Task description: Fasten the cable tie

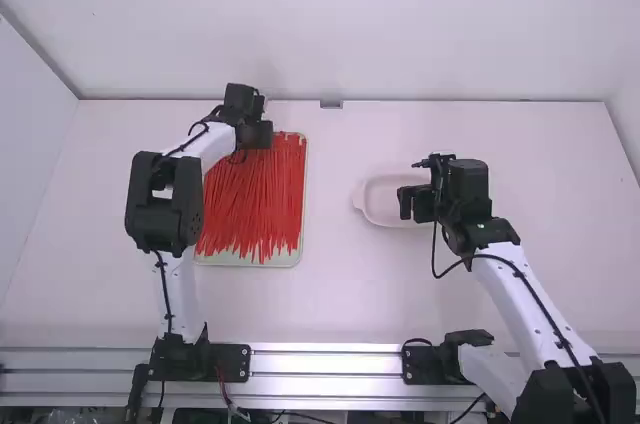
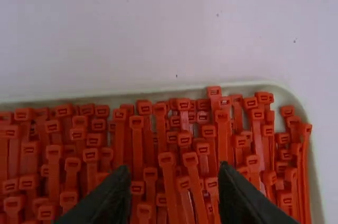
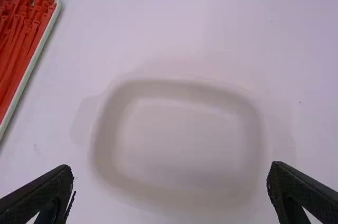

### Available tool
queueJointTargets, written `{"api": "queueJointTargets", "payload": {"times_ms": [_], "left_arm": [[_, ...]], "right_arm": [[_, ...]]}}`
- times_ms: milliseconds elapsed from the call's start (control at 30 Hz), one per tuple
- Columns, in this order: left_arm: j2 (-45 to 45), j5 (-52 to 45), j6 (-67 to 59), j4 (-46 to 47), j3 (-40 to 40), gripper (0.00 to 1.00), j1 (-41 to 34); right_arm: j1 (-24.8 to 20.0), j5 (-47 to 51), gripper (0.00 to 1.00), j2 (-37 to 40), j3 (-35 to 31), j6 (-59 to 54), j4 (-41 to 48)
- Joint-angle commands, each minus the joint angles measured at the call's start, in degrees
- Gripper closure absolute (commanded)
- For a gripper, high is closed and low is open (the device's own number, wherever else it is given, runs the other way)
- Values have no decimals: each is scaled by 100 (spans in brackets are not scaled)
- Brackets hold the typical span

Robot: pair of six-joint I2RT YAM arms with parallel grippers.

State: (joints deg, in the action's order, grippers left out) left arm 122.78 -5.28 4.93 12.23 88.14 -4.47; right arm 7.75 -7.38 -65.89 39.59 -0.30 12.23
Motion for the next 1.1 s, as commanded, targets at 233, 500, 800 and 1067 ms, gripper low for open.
{"api": "queueJointTargets", "payload": {"times_ms": [233,500,800,1067], "left_arm": [[-205,17,85,645,341,53,-46],[-529,37,68,1001,522,50,-166],[-501,37,173,901,522,45,-131],[-369,348,295,874,516,46,-153]], "right_arm": [[24,-31,2,-46,157,0,24],[11,-31,2,-46,157,2,22],[13,-31,2,-46,157,2,7],[11,-33,2,-46,157,0,24]]}}
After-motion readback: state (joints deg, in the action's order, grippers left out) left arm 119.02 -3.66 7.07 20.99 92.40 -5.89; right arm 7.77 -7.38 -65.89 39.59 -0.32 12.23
